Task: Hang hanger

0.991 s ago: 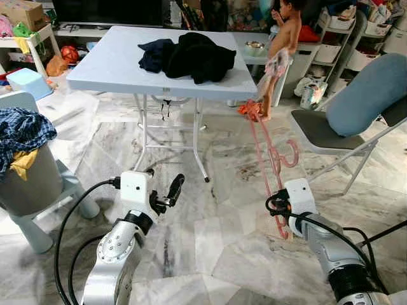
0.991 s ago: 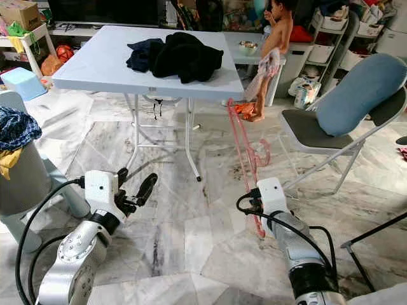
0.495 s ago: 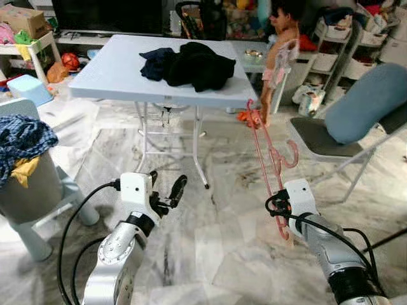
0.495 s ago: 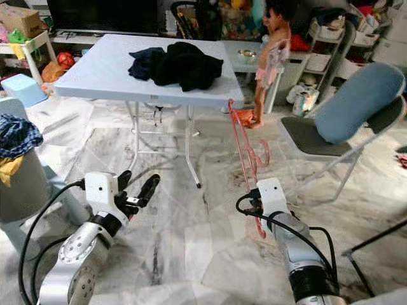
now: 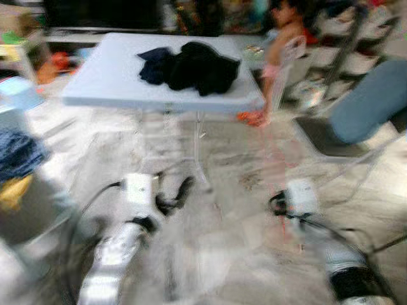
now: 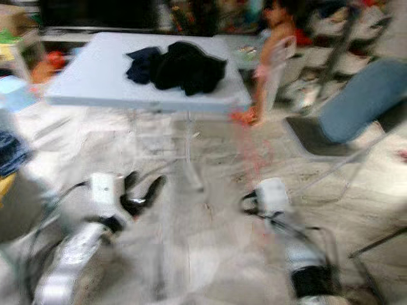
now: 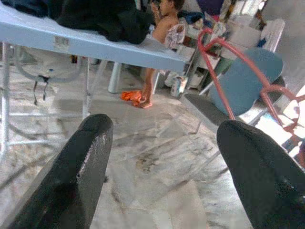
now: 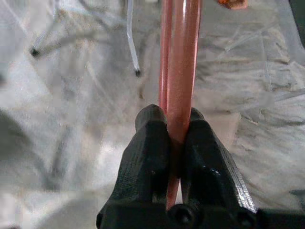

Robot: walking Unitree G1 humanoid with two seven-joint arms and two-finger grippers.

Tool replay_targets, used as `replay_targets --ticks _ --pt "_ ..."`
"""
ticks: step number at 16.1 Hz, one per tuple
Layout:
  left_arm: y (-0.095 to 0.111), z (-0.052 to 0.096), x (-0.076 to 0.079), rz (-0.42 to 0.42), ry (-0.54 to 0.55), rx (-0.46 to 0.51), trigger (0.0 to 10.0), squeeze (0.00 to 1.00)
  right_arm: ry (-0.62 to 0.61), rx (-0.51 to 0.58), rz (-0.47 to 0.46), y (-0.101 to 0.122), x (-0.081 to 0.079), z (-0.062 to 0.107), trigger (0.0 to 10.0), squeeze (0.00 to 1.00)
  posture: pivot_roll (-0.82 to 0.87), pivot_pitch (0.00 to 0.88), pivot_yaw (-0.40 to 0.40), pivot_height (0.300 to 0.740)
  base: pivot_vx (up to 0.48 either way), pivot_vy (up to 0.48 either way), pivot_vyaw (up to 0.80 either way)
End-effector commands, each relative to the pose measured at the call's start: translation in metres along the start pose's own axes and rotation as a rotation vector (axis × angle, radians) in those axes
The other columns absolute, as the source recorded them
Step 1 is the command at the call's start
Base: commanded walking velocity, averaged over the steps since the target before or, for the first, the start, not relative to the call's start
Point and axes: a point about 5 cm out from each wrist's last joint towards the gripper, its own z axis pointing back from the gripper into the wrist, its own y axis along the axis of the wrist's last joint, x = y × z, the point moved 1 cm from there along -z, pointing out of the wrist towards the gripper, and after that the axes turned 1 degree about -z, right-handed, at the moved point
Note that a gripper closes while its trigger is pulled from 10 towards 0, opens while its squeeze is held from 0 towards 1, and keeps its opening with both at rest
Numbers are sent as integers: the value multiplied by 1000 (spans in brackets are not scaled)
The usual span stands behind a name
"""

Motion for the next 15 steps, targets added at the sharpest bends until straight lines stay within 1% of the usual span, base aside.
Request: replay_targets --ticks 1,2,8,15 --pt "4 -5 13 13 -44 20 10000 0 -52 10 13 2 19 6 10000 0 -90 0 -86 740 412 244 -800" --pt "5 -6 13 13 -43 20 10000 0 -52 10 13 2 18 6 10000 0 -90 0 -86 740 416 0 -719" --pt "4 -5 12 11 -43 10 10000 0 -48 6 10 2 15 5 10000 0 -86 0 -85 740 414 241 -788" --pt "1 -5 12 23 -36 -18 10000 0 -44 -2 9 0 14 4 10000 0 -84 0 -85 740 306 365 -800"
